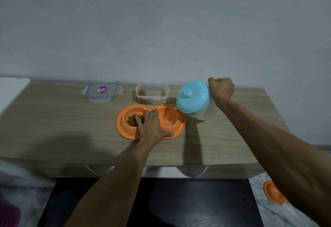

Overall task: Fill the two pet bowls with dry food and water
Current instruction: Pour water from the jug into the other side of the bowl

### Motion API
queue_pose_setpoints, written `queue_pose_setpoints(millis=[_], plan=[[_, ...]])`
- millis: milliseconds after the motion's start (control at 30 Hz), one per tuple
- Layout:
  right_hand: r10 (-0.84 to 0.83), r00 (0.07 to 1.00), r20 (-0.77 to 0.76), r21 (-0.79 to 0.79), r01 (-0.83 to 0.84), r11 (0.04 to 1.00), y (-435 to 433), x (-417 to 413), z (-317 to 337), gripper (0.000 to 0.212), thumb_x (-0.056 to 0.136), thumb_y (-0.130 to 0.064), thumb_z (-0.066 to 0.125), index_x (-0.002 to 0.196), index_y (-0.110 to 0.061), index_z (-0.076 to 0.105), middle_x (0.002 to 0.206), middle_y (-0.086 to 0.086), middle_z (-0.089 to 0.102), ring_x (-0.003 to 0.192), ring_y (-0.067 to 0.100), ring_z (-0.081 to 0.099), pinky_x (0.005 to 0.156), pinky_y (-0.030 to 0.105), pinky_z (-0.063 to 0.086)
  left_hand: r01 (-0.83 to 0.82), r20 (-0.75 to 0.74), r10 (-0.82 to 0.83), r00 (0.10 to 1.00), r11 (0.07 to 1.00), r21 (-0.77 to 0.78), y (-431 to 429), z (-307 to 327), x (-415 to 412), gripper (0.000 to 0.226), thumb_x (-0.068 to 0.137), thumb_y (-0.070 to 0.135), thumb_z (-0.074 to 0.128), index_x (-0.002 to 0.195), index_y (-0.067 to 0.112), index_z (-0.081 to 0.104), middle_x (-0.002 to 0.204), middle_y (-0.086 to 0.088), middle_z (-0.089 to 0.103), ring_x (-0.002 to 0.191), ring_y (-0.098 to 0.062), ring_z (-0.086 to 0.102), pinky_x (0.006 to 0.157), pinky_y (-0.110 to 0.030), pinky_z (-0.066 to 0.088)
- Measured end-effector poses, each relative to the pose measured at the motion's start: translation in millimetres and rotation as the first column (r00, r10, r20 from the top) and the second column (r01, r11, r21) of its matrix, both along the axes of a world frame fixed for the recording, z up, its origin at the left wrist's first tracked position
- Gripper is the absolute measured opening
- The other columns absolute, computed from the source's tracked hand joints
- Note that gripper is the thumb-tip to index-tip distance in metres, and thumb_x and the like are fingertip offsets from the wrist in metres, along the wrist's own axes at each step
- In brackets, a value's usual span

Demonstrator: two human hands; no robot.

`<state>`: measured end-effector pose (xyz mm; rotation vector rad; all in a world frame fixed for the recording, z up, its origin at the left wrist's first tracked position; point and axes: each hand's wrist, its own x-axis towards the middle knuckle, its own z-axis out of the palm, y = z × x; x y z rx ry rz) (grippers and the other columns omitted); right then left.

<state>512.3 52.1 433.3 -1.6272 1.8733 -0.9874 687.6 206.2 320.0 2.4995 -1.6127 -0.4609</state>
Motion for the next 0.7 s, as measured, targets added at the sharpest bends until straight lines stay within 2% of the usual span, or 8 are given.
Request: queue_pose_setpoints(millis=[700], plan=[[0.008,1.000,0.013,0.001,-0.008,1.000,-2.4,0.7,1.4,0.042,0.081,-0.022,0.054,0.044,-0.011,0.037,0.045,0.003,0.031,0.047,0.021,0.028,0.059,0.032,0.034,-0.003,0.016,0.003,1.000,1.000,0.023,-2.4,-2.3,0.3,0.129,0.061,0.076,0.071,0.157,0.015,0.008,0.164,-0.002,0.015,0.154,-0.023,0.001,0.116,-0.064,-0.004]])
